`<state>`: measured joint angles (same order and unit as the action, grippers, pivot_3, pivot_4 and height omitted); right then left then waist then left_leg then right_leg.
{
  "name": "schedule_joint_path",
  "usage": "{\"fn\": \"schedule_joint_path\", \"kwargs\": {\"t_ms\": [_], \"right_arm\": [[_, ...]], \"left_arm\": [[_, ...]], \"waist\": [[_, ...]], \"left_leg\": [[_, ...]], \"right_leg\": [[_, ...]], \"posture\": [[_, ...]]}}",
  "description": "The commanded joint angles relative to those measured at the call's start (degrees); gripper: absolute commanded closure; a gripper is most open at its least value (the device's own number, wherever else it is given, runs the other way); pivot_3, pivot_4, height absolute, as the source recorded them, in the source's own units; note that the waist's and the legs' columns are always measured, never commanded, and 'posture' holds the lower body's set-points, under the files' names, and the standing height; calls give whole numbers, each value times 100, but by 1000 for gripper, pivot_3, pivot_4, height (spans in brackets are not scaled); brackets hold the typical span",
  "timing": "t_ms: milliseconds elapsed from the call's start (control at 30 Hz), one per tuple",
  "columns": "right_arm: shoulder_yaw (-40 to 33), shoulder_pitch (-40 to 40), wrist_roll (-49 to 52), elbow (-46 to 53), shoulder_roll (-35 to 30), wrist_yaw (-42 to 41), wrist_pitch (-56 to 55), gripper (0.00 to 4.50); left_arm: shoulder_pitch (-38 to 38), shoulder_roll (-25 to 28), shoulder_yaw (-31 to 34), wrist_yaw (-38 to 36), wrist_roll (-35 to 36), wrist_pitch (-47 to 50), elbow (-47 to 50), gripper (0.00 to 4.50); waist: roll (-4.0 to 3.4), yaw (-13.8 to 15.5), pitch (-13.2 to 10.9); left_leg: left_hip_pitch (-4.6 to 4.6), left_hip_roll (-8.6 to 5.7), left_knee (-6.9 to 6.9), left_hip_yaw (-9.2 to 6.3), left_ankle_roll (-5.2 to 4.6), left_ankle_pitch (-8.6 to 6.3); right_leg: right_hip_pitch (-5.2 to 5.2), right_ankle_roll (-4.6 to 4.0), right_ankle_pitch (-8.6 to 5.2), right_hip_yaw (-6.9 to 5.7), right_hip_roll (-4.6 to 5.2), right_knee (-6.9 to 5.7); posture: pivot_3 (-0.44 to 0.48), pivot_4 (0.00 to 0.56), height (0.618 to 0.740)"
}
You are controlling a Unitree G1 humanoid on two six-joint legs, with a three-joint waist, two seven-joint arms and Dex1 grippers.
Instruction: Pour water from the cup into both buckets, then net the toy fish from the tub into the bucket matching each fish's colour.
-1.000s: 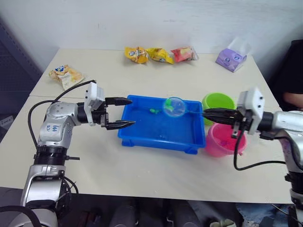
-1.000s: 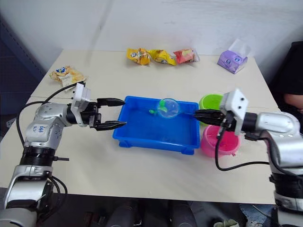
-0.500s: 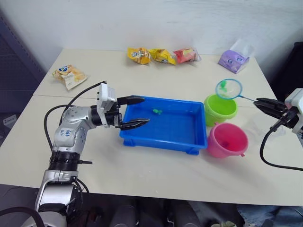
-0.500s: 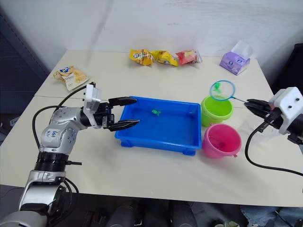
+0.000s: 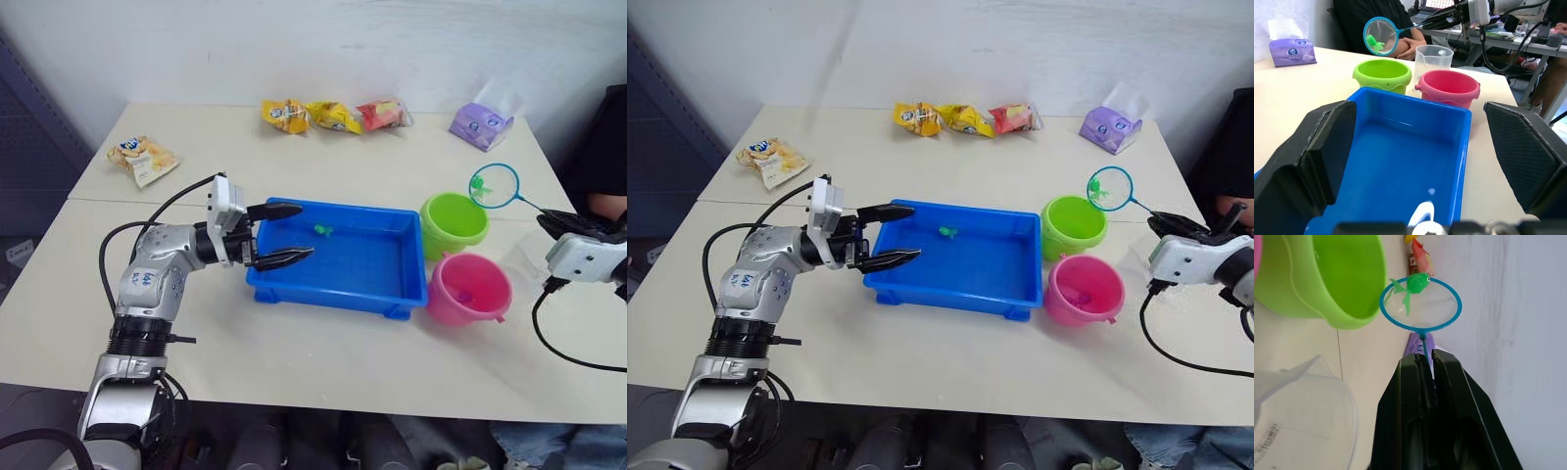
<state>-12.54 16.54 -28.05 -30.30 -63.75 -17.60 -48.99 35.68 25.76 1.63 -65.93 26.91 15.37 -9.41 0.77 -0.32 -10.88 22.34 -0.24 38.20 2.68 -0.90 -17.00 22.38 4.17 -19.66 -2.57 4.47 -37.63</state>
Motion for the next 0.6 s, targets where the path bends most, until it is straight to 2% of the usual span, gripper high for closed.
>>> {"fn": "schedule_joint_path", "kwargs": {"t_ms": [33, 200, 367, 433, 500, 600], "right_arm": [[88, 47, -773, 58, -301, 1032, -311, 4500], [323, 102, -1560, 54, -591, 2122, -151, 4500], [444, 86, -1165, -92, -611, 2275, -269, 4500], [522, -38, 1089, 217, -240, 841, 52, 4500], [650, -298, 3769, 1318, 98, -793, 1032, 4500], [521, -660, 6231, 3021, 229, -2020, 3198, 4500]], "left_arm": [[109, -48, 53, -5, 97, -107, 150, 15], [128, -106, 52, 3, 82, -161, 113, 15], [95, -79, 40, -31, -5, -314, 19, 15], [64, 23, 102, -72, -51, -421, -96, 15], [36, 169, 206, -127, -64, -525, -232, 15], [-6, 416, 346, -283, -46, -742, -473, 15]], "waist": [[0, 1, 0], [0, 3, 0], [0, -6, 0], [2, -12, 0], [10, -48, -5], [6, -99, -4]], "left_leg": [[-1, 0, 0, 2, 1, 1], [-2, 1, -1, 8, 2, 2], [-4, 2, -2, 13, 4, 2], [-4, 2, -2, 16, 4, 2], [-15, 10, -3, 15, 4, 2], [-26, 16, -6, 4, 3, 2]], "right_leg": [[1, 0, 0, 2, 0, -2], [3, 0, 0, 8, -2, -3], [3, -1, 0, 11, -4, -4], [4, -1, 0, 13, -4, -4], [-13, 0, 0, 9, -15, 7], [-27, 0, 0, 2, -18, 5]], "posture": [[0, 150, 740], [0, 150, 740], [0, 150, 740], [0, 150, 740], [0, 150, 740], [0, 150, 740]]}}
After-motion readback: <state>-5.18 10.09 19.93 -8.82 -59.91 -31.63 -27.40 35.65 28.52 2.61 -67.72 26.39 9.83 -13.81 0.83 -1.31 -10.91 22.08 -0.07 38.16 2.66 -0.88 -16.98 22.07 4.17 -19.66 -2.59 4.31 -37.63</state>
